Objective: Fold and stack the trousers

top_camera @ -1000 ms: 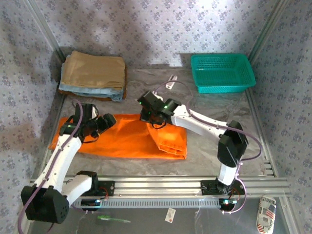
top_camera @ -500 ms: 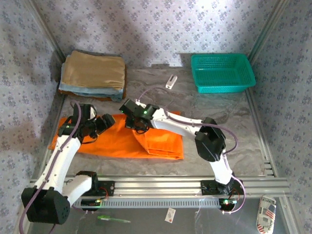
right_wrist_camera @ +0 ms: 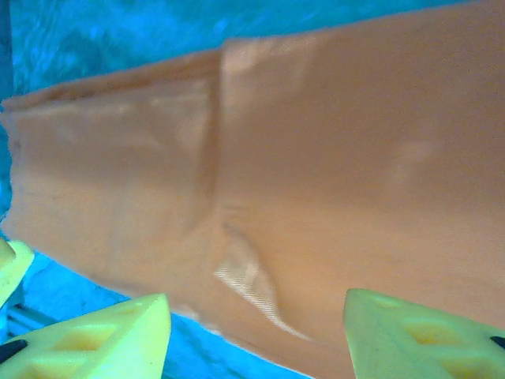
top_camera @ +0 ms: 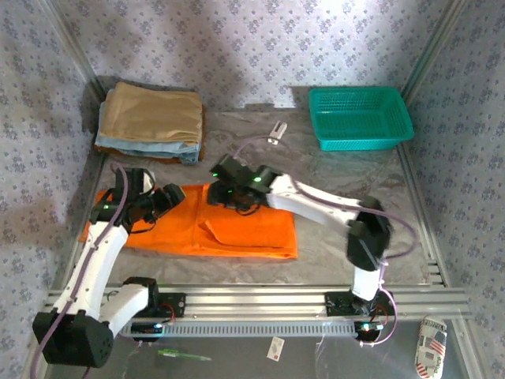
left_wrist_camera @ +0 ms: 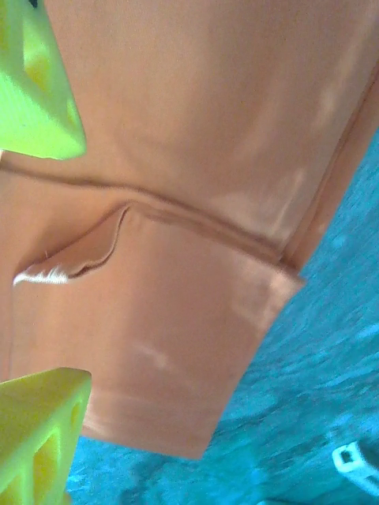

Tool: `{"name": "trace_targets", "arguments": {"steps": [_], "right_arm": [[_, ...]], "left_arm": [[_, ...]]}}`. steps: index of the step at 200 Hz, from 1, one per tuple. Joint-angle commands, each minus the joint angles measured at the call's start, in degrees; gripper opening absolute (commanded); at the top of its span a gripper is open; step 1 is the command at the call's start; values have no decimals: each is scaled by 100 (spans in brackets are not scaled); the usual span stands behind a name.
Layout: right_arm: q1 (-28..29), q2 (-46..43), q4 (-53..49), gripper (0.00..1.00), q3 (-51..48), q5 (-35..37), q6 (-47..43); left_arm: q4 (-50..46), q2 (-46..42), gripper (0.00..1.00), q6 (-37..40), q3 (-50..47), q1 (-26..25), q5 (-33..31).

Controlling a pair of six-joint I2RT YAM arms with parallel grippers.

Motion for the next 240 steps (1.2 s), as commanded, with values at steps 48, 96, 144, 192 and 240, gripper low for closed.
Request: {"name": "trace_targets", "arguments": {"steps": [48, 96, 144, 192, 240], "right_arm": [[-1682, -1222, -132, 62, -2402, -156, -957], [-2037, -852, 407, 63, -3106, -713, -1314], [-1957, -613, 1052, 65, -3573, -1233, -1485], [-1984, -904, 1206, 65, -3991, -1280, -1546], [-2047, -848, 1855, 58, -4272, -1894, -1628]], "left_arm": [[979, 1363, 31, -322, 432, -2286, -759], [1371, 2178, 0, -388, 348, -2672, -703], [1644, 1909, 0, -847, -1047, -2676, -879], [1343, 328, 0, -1604, -1994, -2703, -1117], [1114, 36, 0, -1652, -2175, -2698, -1310]]}}
